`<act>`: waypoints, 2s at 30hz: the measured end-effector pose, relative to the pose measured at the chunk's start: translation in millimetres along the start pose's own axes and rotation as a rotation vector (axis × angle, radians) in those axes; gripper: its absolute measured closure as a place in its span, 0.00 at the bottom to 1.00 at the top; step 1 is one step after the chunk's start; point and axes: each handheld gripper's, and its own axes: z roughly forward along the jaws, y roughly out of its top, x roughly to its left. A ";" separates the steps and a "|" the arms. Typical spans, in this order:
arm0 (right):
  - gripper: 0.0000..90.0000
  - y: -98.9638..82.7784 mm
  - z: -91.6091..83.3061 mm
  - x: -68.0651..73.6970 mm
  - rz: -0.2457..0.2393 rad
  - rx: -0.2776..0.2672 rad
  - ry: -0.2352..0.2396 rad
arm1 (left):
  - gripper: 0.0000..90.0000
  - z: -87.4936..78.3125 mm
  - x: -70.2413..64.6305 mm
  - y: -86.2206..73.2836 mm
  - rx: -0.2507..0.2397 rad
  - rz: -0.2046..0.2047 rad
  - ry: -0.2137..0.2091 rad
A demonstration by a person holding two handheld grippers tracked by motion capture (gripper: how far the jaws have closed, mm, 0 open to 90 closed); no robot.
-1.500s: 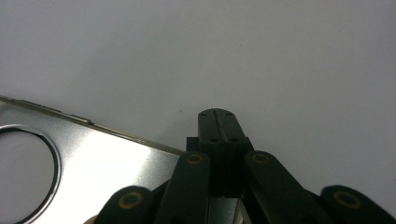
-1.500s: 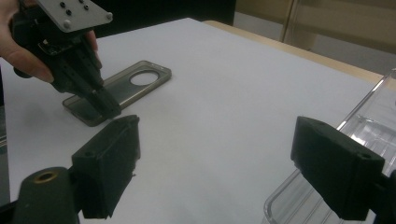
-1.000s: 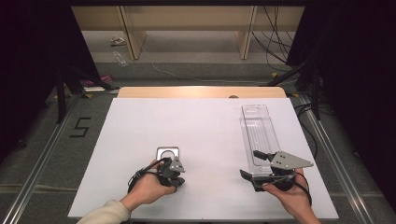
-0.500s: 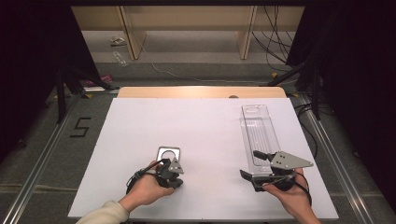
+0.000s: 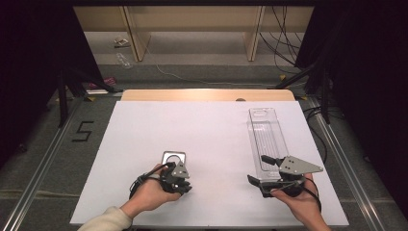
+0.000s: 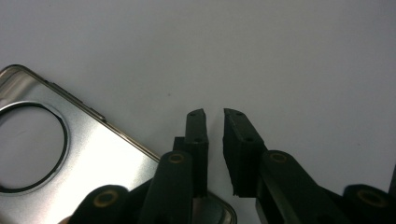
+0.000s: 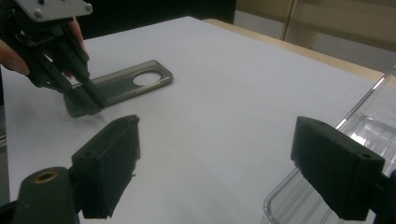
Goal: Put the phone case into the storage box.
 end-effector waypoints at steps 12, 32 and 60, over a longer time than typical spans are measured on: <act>0.19 -0.2 -0.3 -0.3 -0.004 -0.003 -0.001 | 0.22 -16.3 0.3 -6.6 -0.192 -0.033 0.051; 0.19 0.1 -0.2 0.3 -0.006 -0.007 -0.006 | 0.17 -42.2 13.7 -24.9 -0.232 0.060 0.065; 0.19 -0.2 1.5 0.7 0.000 0.003 -0.011 | 0.31 -37.1 14.3 -26.5 0.173 0.453 0.001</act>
